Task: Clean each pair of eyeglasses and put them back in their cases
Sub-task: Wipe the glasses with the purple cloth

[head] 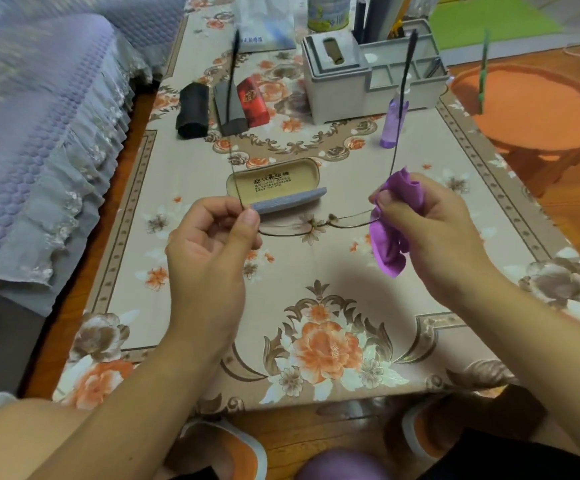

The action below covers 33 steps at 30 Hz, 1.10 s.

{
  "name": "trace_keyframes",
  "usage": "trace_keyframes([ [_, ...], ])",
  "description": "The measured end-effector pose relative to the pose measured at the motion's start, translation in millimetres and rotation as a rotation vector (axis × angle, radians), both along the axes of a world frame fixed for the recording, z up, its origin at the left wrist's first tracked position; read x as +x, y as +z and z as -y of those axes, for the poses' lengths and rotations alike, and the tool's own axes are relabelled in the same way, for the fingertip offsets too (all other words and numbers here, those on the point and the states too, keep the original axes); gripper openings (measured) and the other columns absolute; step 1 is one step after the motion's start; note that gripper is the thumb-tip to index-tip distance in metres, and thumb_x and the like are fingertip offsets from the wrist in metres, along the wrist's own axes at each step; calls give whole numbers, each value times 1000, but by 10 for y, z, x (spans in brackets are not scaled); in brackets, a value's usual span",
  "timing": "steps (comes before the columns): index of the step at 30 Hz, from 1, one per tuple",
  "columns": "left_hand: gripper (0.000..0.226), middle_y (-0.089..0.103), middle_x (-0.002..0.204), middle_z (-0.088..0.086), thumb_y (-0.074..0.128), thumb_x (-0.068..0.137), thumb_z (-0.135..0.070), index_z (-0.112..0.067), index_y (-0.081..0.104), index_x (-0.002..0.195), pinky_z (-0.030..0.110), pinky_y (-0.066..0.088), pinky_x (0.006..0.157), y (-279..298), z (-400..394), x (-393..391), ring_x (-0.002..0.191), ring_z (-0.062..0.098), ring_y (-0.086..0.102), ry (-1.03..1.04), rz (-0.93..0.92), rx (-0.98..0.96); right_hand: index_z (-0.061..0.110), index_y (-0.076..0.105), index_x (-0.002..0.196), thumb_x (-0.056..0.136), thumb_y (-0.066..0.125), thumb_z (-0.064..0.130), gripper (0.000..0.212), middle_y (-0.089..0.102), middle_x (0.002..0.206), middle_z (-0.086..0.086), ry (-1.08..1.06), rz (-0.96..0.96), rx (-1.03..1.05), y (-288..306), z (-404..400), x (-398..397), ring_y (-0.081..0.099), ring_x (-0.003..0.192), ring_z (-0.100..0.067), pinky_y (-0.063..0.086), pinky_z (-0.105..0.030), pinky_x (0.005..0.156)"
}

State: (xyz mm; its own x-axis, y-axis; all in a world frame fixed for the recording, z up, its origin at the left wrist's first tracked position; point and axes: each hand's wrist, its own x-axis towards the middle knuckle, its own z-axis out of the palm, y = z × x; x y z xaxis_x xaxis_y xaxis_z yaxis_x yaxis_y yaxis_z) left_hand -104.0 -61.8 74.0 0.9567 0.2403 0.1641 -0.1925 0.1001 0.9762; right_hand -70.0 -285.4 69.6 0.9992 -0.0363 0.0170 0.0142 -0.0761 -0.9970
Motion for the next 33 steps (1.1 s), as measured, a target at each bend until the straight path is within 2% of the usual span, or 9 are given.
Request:
trace_keyframes([
  [2,14,66,86,0,72,87,-15,-28,72,91,25,52,72,12,22,-32,77,21,58,-55,44,12,0,61,89,102,53,8,17,59,58,-6,81,-175,94,-71,15,1,52,48,-16,39,-24,48],
  [5,12,67,85,-2,75,81,-24,-32,76,91,30,52,74,59,65,-66,75,23,57,-134,60,19,2,67,92,99,57,8,13,62,71,-6,180,-477,217,-139,36,-2,56,57,-15,44,-25,56],
  [7,13,65,79,-3,77,78,-26,-31,77,90,29,51,72,97,95,-84,71,21,57,-152,40,-21,2,67,90,97,58,6,13,62,71,-8,214,-551,295,-170,24,-10,55,58,-18,42,-30,61],
  [12,21,66,76,-5,86,72,-28,-30,77,91,24,51,70,184,107,-160,68,16,57,-217,96,-13,9,73,76,97,58,9,26,55,67,-13,279,-499,339,-131,-13,-14,47,59,-25,37,-37,61],
  [16,25,70,84,-8,86,72,-40,-31,75,93,19,51,72,235,129,-265,71,10,61,-287,167,27,4,69,89,98,57,11,16,52,67,-12,280,-424,406,-100,-13,-20,47,59,-25,42,-34,58],
  [22,24,68,90,-17,80,76,-14,-18,65,95,14,51,74,275,183,-353,77,3,62,-333,260,214,5,67,91,99,55,13,16,57,64,-4,276,-356,465,-91,17,1,53,53,-17,51,-29,56],
  [27,22,68,91,-18,76,79,-11,-19,64,96,14,50,75,314,187,-352,78,3,63,-318,281,268,7,69,87,98,56,13,17,56,65,-6,280,-345,473,-117,33,5,52,56,-19,51,-30,57],
  [31,15,69,87,-14,76,87,-11,-22,67,94,18,52,75,237,110,-249,79,7,64,-166,216,319,9,69,89,98,57,14,15,56,67,-7,190,-305,423,-193,55,52,52,57,-20,46,-33,59],
  [33,16,69,83,-12,74,90,-9,-25,69,91,20,51,73,91,-16,-102,77,9,64,-21,164,426,16,71,91,100,59,15,15,61,69,-4,116,-204,256,-243,107,88,56,59,-19,46,-33,61],
])
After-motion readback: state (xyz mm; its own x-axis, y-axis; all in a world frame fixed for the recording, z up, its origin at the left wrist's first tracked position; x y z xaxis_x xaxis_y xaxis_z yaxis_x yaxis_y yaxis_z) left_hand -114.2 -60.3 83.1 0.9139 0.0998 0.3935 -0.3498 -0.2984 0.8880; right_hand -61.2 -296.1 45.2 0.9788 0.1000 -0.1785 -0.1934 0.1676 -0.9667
